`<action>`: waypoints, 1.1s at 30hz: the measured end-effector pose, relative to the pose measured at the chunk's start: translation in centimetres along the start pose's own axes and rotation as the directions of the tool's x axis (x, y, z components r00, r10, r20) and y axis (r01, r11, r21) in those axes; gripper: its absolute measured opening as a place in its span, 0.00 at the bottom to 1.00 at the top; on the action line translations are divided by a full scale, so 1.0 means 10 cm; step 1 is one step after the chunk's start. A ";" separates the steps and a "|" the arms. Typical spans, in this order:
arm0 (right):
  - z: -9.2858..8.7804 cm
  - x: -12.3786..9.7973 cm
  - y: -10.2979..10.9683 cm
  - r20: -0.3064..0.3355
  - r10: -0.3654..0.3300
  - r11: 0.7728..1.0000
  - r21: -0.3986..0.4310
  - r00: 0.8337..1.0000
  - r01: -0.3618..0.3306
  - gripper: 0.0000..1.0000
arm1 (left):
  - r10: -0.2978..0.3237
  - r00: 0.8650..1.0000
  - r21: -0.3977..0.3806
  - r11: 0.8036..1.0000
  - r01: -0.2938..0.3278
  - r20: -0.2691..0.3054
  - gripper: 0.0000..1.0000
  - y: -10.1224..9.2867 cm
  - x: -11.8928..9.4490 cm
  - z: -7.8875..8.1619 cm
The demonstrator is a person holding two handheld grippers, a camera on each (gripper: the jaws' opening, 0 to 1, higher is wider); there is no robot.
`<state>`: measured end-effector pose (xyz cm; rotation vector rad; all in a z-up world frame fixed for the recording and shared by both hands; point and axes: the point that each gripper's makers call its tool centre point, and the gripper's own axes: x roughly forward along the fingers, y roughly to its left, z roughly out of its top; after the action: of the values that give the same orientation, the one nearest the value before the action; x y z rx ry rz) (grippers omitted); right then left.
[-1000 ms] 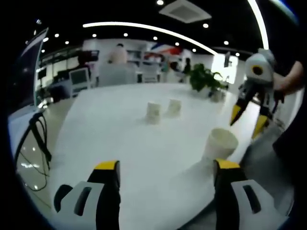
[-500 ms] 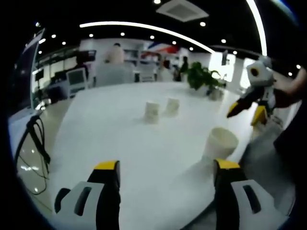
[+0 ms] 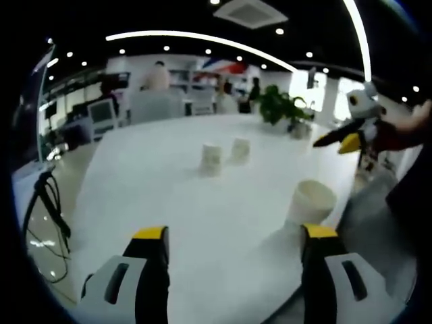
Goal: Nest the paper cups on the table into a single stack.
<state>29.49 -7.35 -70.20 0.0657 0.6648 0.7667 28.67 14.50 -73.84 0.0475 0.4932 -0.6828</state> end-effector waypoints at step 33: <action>0.23 -0.18 -0.53 0.051 -0.173 0.977 -0.117 0.984 0.177 1.00 | -0.017 1.000 0.022 1.000 0.018 -0.007 0.77 -0.03 0.05 0.09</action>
<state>33.12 -11.98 -68.88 -0.0876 0.5759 0.6328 29.25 13.80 -73.25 0.0668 0.4931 -0.7056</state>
